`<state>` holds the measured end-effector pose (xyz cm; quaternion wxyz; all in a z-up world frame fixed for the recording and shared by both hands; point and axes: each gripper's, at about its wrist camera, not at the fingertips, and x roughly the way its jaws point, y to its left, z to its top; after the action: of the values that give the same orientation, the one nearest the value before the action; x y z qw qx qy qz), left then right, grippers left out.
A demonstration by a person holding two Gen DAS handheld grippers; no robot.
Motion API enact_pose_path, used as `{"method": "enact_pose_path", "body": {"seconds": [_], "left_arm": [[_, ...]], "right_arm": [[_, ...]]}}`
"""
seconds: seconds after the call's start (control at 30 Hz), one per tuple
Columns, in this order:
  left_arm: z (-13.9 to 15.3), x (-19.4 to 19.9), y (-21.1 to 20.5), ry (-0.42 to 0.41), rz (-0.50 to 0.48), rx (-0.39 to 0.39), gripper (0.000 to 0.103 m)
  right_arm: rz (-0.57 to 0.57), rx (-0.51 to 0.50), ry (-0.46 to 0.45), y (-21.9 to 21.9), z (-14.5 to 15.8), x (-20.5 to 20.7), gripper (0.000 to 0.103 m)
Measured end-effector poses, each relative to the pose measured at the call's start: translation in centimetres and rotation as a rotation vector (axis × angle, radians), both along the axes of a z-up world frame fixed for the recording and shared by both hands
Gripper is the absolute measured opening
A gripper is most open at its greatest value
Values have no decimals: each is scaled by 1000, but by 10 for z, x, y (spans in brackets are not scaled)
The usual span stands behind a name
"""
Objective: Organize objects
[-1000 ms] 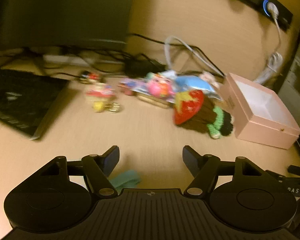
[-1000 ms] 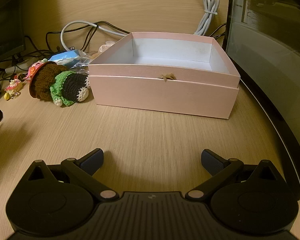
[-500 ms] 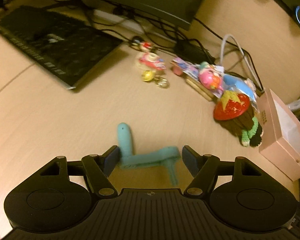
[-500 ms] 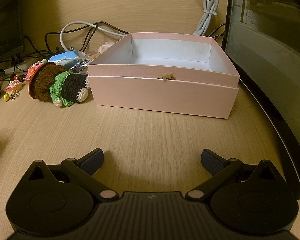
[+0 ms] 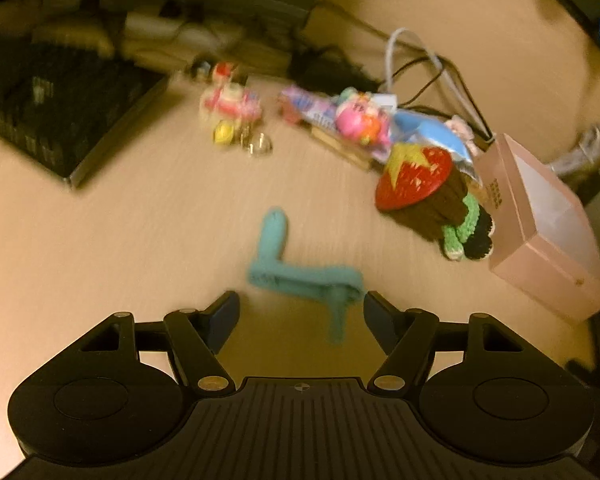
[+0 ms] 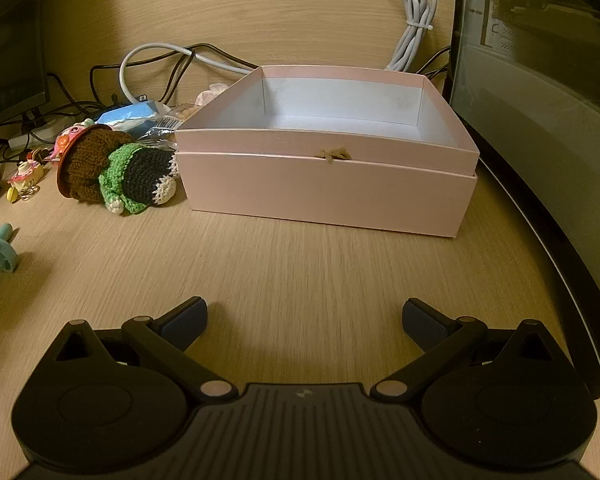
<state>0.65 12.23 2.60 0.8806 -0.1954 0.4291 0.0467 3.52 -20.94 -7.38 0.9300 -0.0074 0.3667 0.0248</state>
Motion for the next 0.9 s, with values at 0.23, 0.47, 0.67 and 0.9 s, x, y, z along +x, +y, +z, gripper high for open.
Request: {"method": "enact_pose_path", "body": {"seconds": [0.23,0.47,0.67,0.9], "left_arm": [[-4,39,-16,-45,-87,34,73],[-9,55,-28,-85,-184,189,31],[-11,38,-15,-99,-195,207,15],[-1,9,8,-68,-186,134,14]], "right_arm": [[-40,-6,13,3,1,2,103],[-39,-4,11,31,30,-26,103],[164,-44,-69,53,47,-35,102],[511,-215,-155,118,56,8,80]]}}
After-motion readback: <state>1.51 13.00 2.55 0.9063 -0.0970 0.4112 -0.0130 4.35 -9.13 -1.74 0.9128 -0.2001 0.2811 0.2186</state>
